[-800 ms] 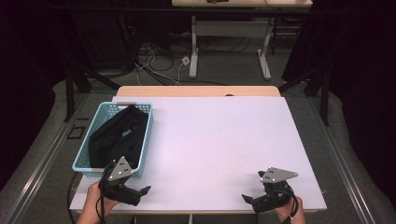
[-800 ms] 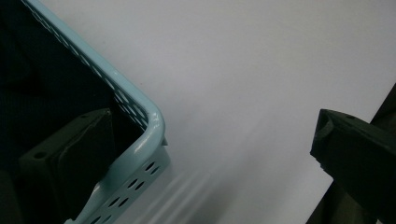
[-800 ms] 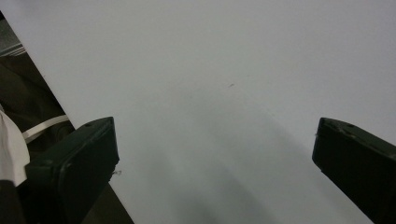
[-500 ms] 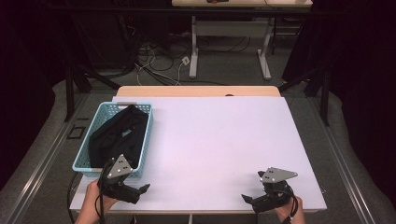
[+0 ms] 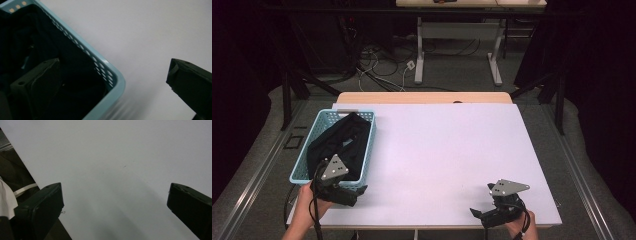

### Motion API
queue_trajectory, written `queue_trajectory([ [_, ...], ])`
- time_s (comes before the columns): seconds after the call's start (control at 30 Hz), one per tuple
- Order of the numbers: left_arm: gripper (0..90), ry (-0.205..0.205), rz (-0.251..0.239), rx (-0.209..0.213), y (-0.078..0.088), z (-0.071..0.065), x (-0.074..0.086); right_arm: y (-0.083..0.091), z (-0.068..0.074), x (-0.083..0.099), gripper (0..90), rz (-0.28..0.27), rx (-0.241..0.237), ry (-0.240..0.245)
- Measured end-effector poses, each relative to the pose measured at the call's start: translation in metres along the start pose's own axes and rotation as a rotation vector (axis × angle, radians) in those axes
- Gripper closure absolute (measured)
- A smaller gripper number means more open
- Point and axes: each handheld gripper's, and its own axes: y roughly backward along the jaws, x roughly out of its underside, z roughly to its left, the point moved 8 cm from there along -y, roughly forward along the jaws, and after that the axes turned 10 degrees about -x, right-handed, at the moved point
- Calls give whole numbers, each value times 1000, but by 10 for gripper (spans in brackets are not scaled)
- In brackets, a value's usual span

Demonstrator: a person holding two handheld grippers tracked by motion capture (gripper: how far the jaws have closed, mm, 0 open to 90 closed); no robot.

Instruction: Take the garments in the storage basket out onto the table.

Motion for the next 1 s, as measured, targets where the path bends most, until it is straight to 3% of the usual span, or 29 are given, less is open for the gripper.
queue_trajectory([
  [0.47,0,18,22,-56,-12,48,-26,-1,-1,1,3,15,-3,4],
  [0.67,0,28,29,-58,-19,59,-38,1,-1,1,3,11,1,-4],
  [0.87,0,6,50,-89,-32,74,-52,1,-1,0,3,10,3,-2],
  [1.0,0,7,60,-85,-42,81,-58,1,-1,0,4,11,2,-1],
])
